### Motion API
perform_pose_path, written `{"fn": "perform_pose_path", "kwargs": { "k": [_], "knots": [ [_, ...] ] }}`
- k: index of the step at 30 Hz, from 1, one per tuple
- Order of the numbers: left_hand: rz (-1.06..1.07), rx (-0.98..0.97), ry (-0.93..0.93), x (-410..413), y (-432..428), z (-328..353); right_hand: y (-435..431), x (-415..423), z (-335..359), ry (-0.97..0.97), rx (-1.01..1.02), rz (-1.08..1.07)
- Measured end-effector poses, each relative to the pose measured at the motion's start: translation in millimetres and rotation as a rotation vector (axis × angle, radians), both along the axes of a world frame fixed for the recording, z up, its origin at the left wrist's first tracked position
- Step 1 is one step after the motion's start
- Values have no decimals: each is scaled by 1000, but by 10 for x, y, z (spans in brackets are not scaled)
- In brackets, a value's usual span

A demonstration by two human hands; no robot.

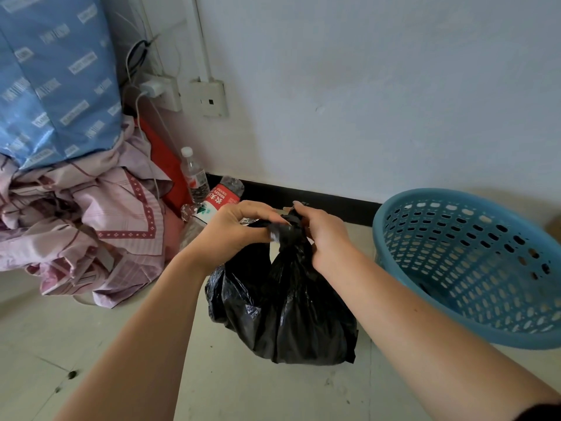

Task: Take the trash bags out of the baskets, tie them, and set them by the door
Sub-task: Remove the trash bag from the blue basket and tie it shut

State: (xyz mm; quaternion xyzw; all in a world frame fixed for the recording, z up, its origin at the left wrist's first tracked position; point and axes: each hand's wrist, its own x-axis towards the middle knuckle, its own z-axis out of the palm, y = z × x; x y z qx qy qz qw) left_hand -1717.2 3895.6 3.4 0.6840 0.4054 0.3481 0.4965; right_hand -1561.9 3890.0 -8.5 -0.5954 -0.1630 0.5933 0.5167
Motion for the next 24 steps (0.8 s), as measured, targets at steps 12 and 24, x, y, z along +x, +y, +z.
{"fn": "perform_pose_path", "kwargs": {
  "k": [12, 24],
  "knots": [
    [410, -462, -729, -114, -45, -267, 45, 130, -278, -233, 57, -244],
    [905, -798, -1086, -560, -41, -747, -77, 331, -529, -70, 4, -449]
  ]
}}
